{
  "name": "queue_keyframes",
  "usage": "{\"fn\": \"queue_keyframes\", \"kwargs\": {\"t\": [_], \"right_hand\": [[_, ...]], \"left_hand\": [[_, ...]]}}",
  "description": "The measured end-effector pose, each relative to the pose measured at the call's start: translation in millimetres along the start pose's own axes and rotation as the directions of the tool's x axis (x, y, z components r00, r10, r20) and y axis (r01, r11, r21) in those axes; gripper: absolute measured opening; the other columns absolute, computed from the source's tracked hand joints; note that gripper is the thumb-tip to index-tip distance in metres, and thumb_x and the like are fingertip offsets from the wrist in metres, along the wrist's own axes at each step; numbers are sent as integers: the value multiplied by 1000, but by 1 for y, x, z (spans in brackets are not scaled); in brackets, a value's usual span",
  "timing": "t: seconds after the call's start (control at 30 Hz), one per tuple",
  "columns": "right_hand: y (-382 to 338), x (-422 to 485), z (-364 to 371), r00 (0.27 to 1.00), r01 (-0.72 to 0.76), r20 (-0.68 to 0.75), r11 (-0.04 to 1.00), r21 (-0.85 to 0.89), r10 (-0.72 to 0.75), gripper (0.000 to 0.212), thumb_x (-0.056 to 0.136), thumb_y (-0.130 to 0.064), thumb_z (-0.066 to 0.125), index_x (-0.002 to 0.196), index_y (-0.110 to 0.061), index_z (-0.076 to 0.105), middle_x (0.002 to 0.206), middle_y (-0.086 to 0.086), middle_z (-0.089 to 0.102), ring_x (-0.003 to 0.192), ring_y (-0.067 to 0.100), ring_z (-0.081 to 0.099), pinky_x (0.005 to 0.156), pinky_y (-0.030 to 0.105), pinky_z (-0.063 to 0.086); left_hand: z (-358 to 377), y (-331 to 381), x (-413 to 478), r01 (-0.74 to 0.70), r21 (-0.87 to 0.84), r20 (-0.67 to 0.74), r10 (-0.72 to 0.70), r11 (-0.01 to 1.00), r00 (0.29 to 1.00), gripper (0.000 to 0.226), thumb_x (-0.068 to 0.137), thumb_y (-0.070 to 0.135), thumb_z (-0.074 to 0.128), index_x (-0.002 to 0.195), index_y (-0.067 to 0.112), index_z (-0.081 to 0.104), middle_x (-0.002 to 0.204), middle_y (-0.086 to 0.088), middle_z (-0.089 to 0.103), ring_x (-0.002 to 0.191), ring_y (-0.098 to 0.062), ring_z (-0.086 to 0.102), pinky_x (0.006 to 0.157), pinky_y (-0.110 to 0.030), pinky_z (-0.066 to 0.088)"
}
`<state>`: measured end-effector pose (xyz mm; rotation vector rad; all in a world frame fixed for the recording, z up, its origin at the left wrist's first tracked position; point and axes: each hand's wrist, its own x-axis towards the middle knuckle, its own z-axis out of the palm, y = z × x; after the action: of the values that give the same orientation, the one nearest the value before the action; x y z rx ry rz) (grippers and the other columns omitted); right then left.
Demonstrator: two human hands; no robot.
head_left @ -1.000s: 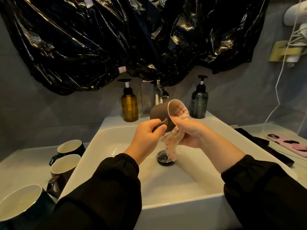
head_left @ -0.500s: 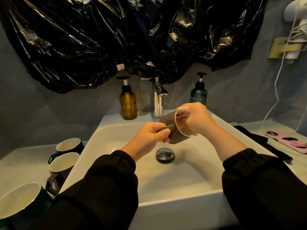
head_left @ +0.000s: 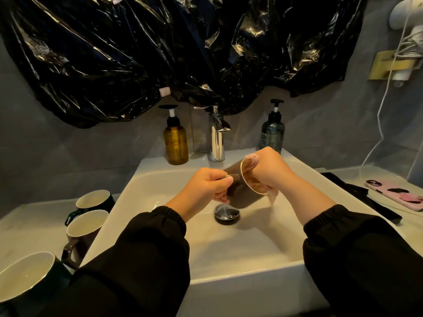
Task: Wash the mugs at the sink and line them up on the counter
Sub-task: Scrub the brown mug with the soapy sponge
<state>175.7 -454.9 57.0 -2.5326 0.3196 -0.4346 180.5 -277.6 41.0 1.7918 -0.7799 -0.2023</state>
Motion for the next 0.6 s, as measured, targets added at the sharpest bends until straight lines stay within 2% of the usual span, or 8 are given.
{"fn": "queue_keyframes", "kwargs": {"t": [0.1,0.2,0.27,0.37,0.43,0.5,0.53,0.6], "right_hand": [[-8,-7,-3,993,122,17,987,-109,-121,28,82,-5,54,58,-18,54,59,1,52,58,19,51,48,25,35],[-13,-13,-3,961,276,67,954,-120,-270,22,82,-7,59,79,-24,73,74,-2,66,69,18,59,62,30,50],[-12,-11,-1,957,288,73,950,-124,-281,22,81,-6,58,83,-22,73,79,1,66,74,22,61,67,33,53],[-5,-2,-2,988,133,109,971,-201,-113,14,84,-10,59,71,-16,60,69,2,58,68,23,58,53,28,46],[-2,0,-4,986,13,169,993,-120,8,8,87,-13,58,83,-8,63,74,7,59,70,21,57,54,25,41],[0,-2,-4,966,-128,237,987,94,103,11,85,-11,61,94,-5,65,85,11,64,76,21,61,63,27,50],[0,-4,-4,943,-216,302,945,246,138,15,84,-9,62,99,-5,65,91,13,66,83,23,64,72,31,55],[-1,-9,-5,870,-406,472,755,515,145,25,87,-8,62,111,-7,60,102,15,68,95,26,67,84,40,56]], "left_hand": [[-3,4,-1,55,-29,80,-52,998,995,40,97,9,45,57,8,47,58,-8,43,53,-14,50,61,-25,54],[-5,4,-2,94,-49,119,-87,994,989,43,98,11,44,55,10,52,58,-8,43,54,-15,50,59,-25,53],[-6,3,-2,92,-67,103,-85,994,991,50,98,11,43,50,17,57,58,-8,43,54,-15,51,59,-25,53],[-8,3,-1,46,-43,-3,-46,998,999,42,97,10,45,56,9,51,58,-9,47,56,-17,54,59,-23,52],[-8,3,0,15,-19,-91,-17,1000,996,39,97,9,46,58,6,49,59,-9,48,59,-16,53,60,-21,54],[-6,4,0,-24,5,-160,24,1000,987,38,96,8,47,58,8,50,59,-7,48,59,-13,51,62,-21,55],[-5,3,1,-45,25,-189,49,999,981,38,96,8,48,58,9,51,60,-6,49,59,-12,51,63,-22,54],[-6,3,1,-66,86,-246,86,994,965,36,95,9,49,60,14,54,63,-5,52,64,-12,53,66,-23,52]]}}
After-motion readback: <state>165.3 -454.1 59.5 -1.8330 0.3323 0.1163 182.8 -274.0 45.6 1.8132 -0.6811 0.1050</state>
